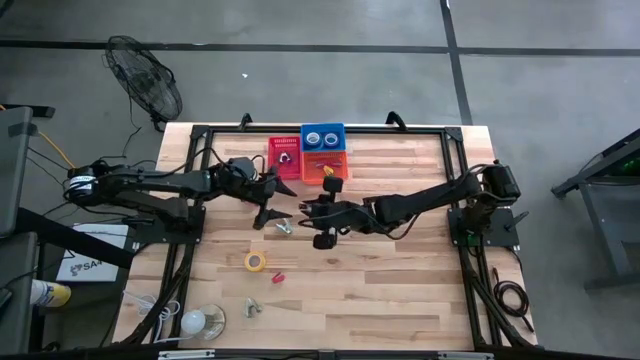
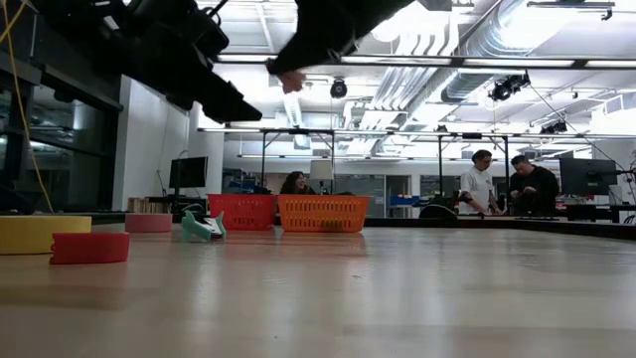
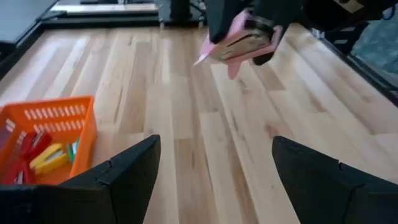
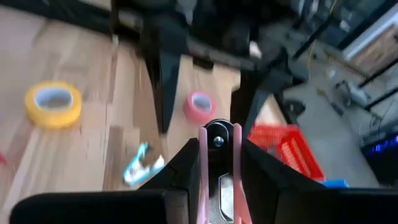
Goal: Pick and place Stapler, Stapler remover, tape
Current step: Put the pink staple remover into the red bin
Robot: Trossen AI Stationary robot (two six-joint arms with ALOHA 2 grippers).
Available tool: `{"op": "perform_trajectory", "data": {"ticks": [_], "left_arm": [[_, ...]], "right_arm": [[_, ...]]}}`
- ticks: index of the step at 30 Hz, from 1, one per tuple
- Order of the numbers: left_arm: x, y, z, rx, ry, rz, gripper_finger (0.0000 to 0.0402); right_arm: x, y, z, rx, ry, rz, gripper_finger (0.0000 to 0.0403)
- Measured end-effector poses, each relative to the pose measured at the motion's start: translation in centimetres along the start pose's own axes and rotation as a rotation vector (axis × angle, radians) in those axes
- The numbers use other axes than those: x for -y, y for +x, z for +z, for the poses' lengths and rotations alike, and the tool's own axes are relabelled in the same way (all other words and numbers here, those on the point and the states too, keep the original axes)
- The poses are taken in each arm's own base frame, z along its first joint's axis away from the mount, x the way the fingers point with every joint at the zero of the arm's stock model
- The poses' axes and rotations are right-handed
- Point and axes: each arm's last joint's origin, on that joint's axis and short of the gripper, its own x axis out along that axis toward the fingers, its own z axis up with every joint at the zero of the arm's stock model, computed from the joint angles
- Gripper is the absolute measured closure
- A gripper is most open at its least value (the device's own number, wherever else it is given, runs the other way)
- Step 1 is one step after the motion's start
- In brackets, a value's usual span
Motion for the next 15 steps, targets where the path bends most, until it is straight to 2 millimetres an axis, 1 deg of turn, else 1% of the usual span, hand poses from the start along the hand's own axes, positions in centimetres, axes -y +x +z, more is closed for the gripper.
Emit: {"op": "perform_trajectory", "data": {"ticks": [8, 15], "left_arm": [[0.9, 0.2, 1.2, 0.112, 0.053, -0.049, 0.0097], [2.2, 0.4, 2.4, 0.223, 0.107, -0.093, 0.0097]], "right_arm": [[-0.2, -0.4, 1.7, 0.158, -0.023, -0.011, 0.0324], [-0.2, -0.5, 2.1, 0.2, -0.021, 0.009, 0.0324]]}}
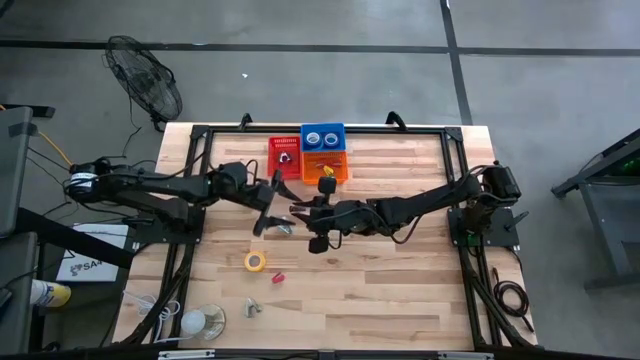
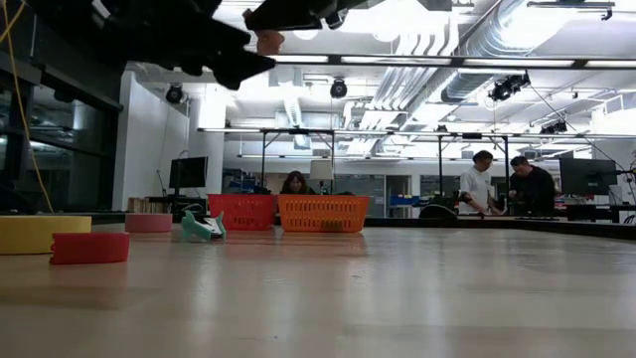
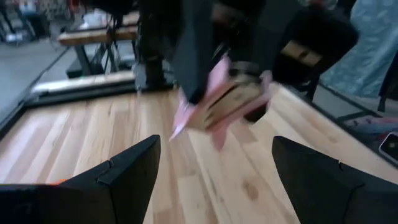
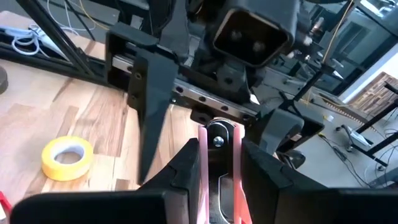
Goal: Pick and place Stapler, Stapler remover, tape
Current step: Put the pink staple remover into the red bin
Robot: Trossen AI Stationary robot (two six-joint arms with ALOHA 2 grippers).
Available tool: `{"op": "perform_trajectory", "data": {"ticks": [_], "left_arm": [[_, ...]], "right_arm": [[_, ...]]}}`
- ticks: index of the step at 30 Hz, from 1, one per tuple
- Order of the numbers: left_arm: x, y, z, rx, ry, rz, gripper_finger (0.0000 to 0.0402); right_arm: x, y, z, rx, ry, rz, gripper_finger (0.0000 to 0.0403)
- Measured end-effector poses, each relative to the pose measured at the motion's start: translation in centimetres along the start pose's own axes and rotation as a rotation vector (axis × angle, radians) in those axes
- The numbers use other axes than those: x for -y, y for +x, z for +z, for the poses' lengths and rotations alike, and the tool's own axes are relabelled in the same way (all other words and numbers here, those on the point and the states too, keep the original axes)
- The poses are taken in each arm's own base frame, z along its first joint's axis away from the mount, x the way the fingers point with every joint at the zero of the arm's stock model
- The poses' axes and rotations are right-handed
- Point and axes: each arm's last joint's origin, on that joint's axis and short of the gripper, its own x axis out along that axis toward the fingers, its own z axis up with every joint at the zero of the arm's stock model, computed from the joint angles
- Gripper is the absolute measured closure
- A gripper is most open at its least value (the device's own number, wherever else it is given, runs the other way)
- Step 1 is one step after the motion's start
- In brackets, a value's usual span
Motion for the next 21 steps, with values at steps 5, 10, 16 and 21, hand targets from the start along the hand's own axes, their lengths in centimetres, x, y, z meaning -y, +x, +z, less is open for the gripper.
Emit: {"op": "perform_trajectory", "data": {"ticks": [5, 10, 16, 21], "left_arm": [[0.4, 0.15, 0.44, 0.04, 0.017, -0.01, 0.0097], [0.56, 0.23, 0.72, 0.062, 0.027, 0.013, 0.0097], [0.5, 0.2, 0.96, 0.084, 0.034, 0.028, 0.0115], [0.49, 0.2, 0.97, 0.086, 0.034, 0.03, 0.0162]], "right_arm": [[0.07, 0.0, 0.24, 0.023, 0.006, -0.005, 0.0324], [0.13, -0.02, 0.59, 0.061, 0.019, 0.002, 0.0324], [0.12, -0.02, 0.74, 0.083, 0.019, 0.023, 0.0324], [0.13, -0.02, 0.73, 0.082, 0.019, 0.024, 0.0324]]}}
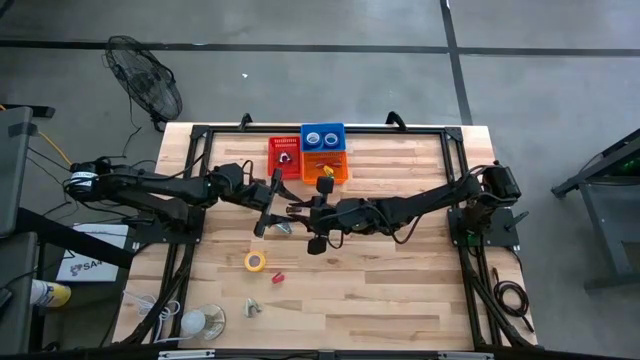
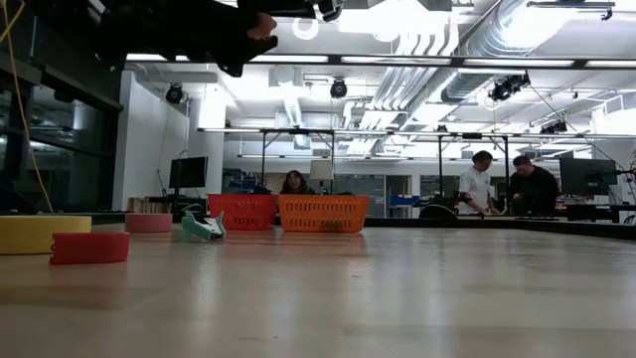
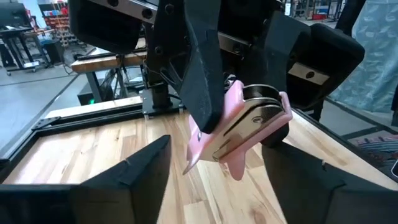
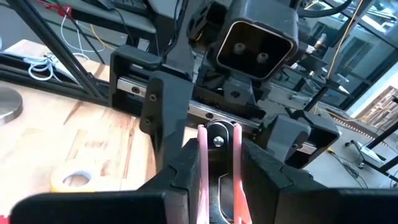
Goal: Pick and place Stapler, Stapler remover, tape
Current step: Put the pink staple remover into the red bin
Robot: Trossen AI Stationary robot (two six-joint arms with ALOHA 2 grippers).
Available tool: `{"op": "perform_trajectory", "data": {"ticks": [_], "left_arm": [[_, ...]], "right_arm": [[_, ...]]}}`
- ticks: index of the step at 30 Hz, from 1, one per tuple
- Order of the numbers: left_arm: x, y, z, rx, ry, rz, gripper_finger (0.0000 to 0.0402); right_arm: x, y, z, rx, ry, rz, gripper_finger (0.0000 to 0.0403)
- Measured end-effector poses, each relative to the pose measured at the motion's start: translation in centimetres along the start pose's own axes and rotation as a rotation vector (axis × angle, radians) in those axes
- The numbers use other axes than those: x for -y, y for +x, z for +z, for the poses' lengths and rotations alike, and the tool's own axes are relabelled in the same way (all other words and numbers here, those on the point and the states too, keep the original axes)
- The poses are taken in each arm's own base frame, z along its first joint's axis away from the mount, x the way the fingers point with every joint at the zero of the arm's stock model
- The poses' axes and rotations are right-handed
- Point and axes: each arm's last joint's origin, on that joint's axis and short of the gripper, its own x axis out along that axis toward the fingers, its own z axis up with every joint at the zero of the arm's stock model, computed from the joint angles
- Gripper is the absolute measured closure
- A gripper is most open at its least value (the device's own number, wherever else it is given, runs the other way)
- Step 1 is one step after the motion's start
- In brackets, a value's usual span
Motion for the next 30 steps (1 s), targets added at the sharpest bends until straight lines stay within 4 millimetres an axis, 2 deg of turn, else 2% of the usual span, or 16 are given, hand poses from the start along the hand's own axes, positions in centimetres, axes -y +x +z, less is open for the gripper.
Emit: {"op": "perform_trajectory", "data": {"ticks": [7, 13, 30], "left_arm": [[-0.01, 0.0, 0.14, 0.014, 0.0, -0.001, 0.0231], [0.02, -0.01, 0.2, 0.022, 0.004, -0.015, 0.0269], [0.03, -0.02, 0.25, 0.027, 0.023, -0.02, 0.0281]], "right_arm": [[0.06, 0.02, 0.0, 0.001, 0.001, -0.002, 0.0324], [0.07, 0.02, 0.08, 0.009, 0.006, -0.002, 0.0324], [0.19, 0.06, 0.26, 0.03, 0.01, -0.01, 0.0324]]}}
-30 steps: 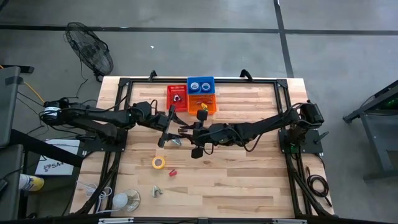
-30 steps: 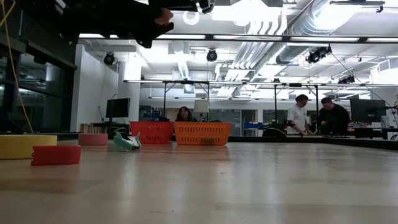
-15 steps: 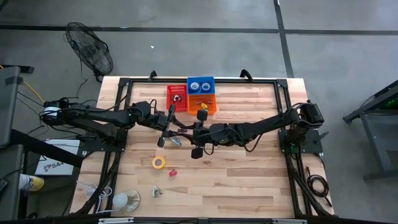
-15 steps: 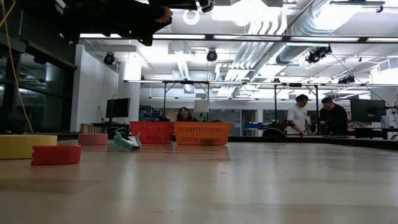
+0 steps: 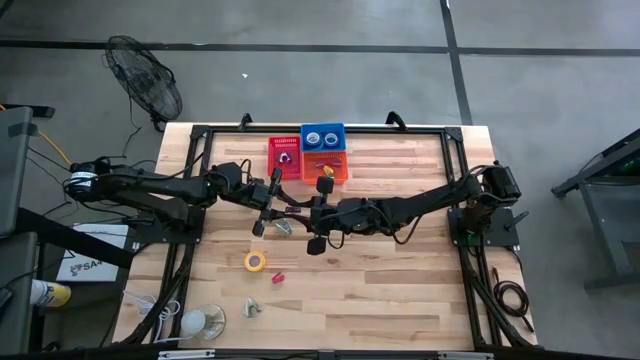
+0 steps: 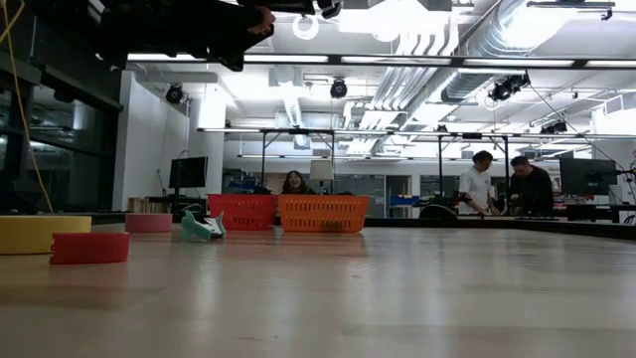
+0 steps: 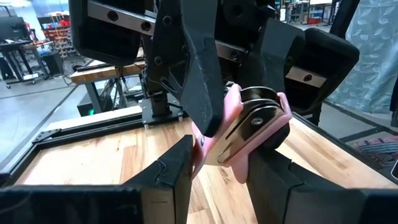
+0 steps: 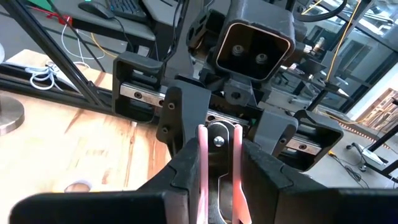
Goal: Pick and place Stapler, Stapler remover, tape
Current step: Put the pink staple remover into the red bin
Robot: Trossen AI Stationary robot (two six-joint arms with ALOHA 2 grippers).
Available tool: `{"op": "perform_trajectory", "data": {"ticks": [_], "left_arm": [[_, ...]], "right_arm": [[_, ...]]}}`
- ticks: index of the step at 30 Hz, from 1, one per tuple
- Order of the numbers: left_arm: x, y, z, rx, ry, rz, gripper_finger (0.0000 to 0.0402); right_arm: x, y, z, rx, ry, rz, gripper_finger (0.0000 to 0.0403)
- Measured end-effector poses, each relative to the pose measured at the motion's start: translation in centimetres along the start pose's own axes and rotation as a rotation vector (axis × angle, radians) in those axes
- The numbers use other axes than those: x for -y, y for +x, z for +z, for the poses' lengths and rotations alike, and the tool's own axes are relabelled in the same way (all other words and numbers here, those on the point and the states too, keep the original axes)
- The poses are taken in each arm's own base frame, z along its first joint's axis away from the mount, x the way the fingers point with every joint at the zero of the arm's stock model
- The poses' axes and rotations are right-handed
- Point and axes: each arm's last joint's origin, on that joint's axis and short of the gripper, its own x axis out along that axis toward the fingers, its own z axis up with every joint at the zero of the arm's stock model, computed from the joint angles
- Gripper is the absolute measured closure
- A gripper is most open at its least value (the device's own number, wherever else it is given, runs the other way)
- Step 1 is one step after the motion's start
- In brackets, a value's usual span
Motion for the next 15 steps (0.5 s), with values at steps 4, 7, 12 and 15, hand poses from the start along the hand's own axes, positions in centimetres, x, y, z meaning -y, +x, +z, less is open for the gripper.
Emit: {"op": "perform_trajectory", "data": {"ticks": [4, 7, 12, 15], "left_arm": [[0.0, 0.0, -0.01, -0.001, 0.001, 0.0, 0.0282], [0.0, 0.0, -0.02, -0.002, 0.002, 0.0, 0.0282], [0.01, 0.01, -0.06, -0.006, 0.001, -0.001, 0.0283], [0.05, 0.05, -0.33, -0.026, -0.012, -0.004, 0.0285]], "right_arm": [[0.0, 0.0, 0.01, 0.001, -0.001, 0.0, 0.0324], [0.01, 0.01, 0.0, 0.001, 0.0, 0.001, 0.0324], [0.02, 0.02, 0.02, 0.004, 0.007, 0.003, 0.0301], [0.03, 0.04, 0.08, 0.014, 0.033, 0.005, 0.026]]}}
